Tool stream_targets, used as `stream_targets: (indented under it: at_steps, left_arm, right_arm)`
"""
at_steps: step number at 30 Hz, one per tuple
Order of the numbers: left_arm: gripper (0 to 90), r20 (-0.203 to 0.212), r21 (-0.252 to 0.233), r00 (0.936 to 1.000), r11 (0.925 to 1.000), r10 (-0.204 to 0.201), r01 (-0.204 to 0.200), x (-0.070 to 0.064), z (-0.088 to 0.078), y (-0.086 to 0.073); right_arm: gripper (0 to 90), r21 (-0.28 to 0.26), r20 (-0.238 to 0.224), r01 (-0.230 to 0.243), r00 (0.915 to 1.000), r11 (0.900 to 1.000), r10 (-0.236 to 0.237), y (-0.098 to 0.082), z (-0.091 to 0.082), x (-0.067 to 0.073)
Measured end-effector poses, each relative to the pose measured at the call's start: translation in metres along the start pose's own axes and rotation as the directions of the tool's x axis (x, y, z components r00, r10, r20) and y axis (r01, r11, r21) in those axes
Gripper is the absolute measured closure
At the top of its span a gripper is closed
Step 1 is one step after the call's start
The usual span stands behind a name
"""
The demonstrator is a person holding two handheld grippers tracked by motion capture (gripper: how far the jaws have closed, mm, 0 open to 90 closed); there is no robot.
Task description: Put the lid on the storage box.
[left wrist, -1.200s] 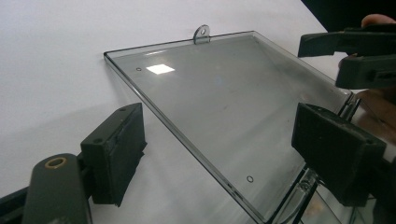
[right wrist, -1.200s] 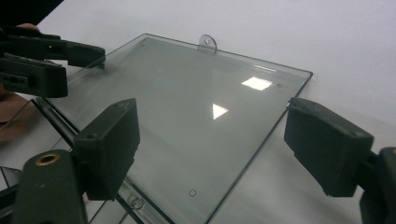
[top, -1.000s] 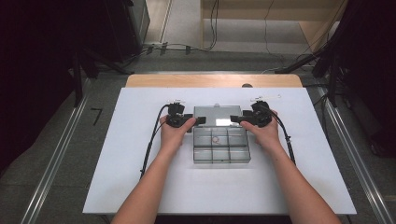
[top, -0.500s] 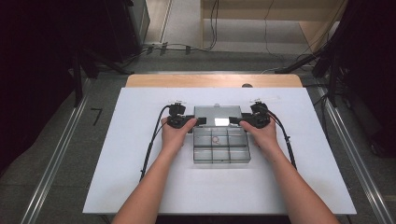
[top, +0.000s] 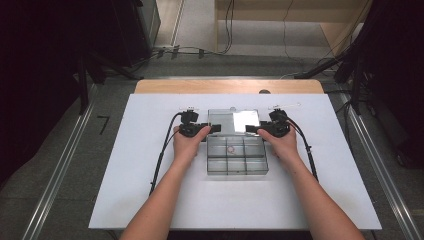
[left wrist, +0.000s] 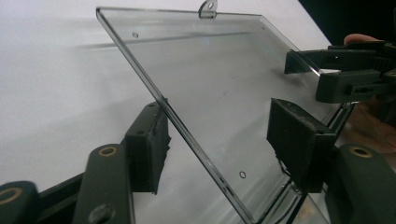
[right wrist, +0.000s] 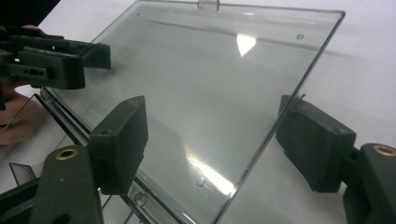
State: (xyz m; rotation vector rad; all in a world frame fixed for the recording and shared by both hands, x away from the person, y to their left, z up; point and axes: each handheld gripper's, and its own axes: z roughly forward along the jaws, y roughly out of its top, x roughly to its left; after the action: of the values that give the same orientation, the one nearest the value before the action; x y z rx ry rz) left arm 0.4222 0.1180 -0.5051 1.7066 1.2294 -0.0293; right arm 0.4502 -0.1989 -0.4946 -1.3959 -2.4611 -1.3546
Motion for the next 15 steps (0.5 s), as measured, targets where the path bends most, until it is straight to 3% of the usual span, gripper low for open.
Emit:
stream_targets:
  at_steps: [8, 15]
  left_arm:
    - [52.4, -0.006, -0.048, 0.9993, 0.9982, 0.037, -0.037, -0.007, -0.009, 0.005]
    - [61.5, 0.002, -0.082, 0.9974, 0.9941, 0.072, -0.071, -0.011, -0.018, 0.008]
  right_arm:
    - [36.0, -0.045, 0.030, 0.078, 0.9966, 0.996, -0.077, 0.002, -0.009, 0.010]
    - [49.8, -0.112, 0.041, 0.126, 0.9917, 0.986, -0.122, -0.001, -0.023, 0.012]
